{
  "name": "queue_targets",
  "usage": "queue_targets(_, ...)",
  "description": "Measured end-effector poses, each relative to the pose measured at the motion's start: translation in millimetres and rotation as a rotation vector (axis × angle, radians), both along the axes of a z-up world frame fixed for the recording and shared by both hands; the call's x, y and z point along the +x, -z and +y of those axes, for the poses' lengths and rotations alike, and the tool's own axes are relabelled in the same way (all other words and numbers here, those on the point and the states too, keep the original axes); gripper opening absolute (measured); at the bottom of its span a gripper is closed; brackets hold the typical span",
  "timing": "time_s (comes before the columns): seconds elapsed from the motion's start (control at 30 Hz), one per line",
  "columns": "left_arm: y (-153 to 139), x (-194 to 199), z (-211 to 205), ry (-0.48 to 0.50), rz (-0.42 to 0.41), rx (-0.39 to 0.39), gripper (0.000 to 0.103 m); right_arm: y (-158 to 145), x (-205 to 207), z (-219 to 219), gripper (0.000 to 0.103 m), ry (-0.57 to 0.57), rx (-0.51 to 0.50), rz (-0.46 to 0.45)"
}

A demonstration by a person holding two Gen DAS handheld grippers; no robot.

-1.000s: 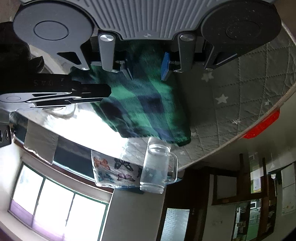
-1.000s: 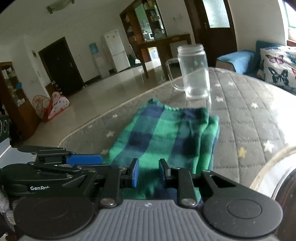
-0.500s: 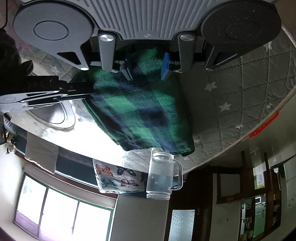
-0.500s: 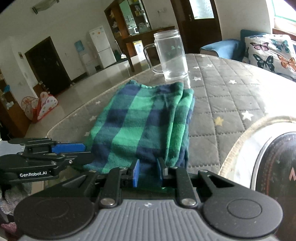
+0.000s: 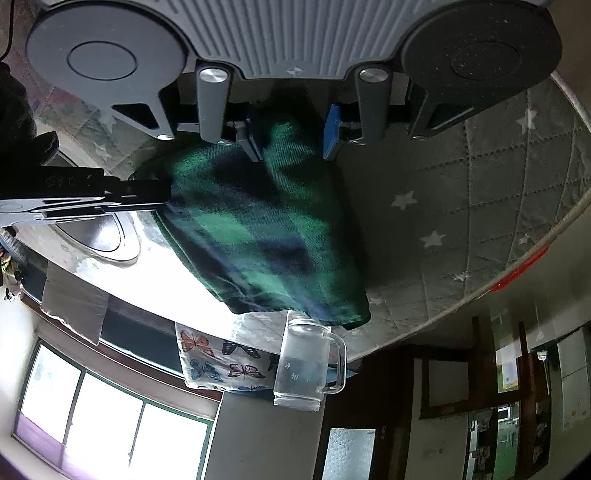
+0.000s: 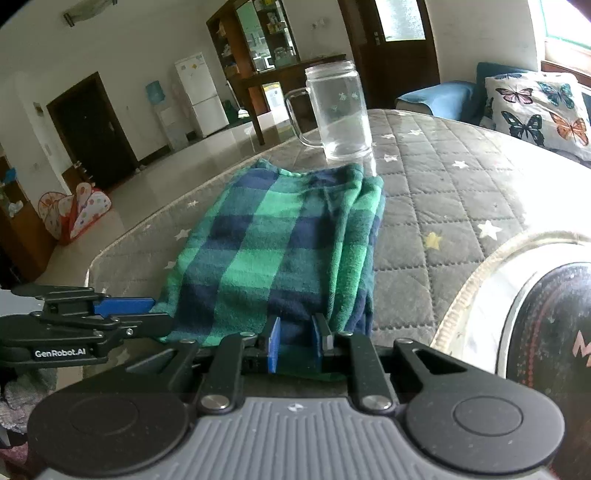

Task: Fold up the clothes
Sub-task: 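Lower the shirt onto the table before the mug and open both grippers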

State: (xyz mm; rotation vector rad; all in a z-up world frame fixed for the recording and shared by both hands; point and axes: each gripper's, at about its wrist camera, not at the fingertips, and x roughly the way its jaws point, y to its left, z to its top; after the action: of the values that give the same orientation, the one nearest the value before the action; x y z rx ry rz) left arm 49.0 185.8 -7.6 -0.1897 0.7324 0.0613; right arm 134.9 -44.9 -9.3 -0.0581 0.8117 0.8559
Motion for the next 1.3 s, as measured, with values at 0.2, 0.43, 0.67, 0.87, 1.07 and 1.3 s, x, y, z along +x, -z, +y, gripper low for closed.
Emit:
queue_targets(0.2, -19.4, 4.1, 3.9, 0.001, -0.046, 0.003, 0.038, -18.7, 14.3, 8.2, 0.019, 0.004, 0.038, -0.039)
queue_targets(0.43, -31.7, 39.9, 13.3, -0.021, -0.078, 0.018, 0.037, -16.9, 52.3, 32.6, 0.019, 0.037, 0.051, -0.038)
queue_targets(0.67, -28.5, 86.8, 23.8, -0.035, -0.078, 0.013, 0.033, -0.9, 68.9, 37.1, 0.019, 0.052, 0.036, -0.011)
queue_targets(0.87, -17.2, 109.2, 30.7, -0.060, -0.040, 0.020, 0.027, 7.4, 73.6, 36.0, 0.015, 0.057, 0.023, -0.002)
queue_targets(1.07, -19.0, 129.4, 34.7, -0.073, -0.037, 0.041, 0.027, 7.3, 72.9, 36.2, 0.015, 0.049, 0.021, -0.004)
queue_targets(1.3, -11.0, 156.0, 36.4, -0.103, 0.002, 0.070, 0.027, 5.9, 71.1, 35.4, 0.015, 0.045, 0.023, -0.012)
